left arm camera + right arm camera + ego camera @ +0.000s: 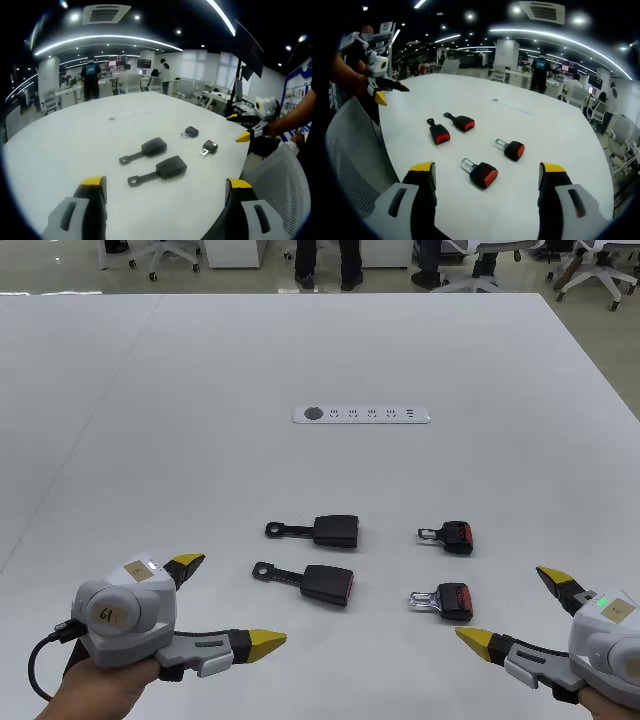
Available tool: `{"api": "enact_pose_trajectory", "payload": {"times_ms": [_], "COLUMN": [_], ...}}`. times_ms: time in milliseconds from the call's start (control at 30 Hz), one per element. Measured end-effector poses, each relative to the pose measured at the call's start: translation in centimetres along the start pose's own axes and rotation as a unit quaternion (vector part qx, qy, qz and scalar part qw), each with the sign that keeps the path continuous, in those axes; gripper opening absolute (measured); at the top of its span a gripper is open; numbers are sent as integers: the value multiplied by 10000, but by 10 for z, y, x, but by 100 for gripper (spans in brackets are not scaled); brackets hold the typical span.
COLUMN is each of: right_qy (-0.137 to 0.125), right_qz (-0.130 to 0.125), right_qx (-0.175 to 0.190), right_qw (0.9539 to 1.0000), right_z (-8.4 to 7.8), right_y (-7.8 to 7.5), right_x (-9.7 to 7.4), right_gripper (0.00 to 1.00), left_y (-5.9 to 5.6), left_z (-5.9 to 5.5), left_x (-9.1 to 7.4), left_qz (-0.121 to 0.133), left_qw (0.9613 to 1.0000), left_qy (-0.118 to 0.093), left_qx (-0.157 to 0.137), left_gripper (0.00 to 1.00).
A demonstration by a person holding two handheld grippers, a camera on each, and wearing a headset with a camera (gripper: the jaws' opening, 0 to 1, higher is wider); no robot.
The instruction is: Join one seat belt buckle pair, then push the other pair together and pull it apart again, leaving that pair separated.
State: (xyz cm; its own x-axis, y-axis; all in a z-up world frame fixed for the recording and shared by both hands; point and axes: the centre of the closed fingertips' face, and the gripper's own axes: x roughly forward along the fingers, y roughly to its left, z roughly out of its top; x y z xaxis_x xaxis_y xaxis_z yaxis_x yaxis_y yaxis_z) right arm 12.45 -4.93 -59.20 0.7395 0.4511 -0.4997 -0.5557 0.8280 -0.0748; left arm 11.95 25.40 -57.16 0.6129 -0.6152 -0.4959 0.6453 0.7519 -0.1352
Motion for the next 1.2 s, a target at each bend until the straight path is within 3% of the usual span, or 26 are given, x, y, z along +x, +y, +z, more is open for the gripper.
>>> {"api": "enact_pose_trajectory", "payload": {"times_ms": [300, 1200], "right_qy": [-8, 34], "right_qz": [6, 86], "right_qx": [19, 25], "right_qw": [10000, 10000], "right_z": [1, -2], "right_y": [0, 6], "right_x": [1, -1], "right_gripper": [85, 85], "left_y": [4, -1], "left_z": [-2, 2], "left_x": [1, -1], "left_qz": [-28, -12], "left_qw": [10000, 10000], "left_qy": [-21, -49], "left_qx": [3, 20], "left_gripper": [100, 100]}}
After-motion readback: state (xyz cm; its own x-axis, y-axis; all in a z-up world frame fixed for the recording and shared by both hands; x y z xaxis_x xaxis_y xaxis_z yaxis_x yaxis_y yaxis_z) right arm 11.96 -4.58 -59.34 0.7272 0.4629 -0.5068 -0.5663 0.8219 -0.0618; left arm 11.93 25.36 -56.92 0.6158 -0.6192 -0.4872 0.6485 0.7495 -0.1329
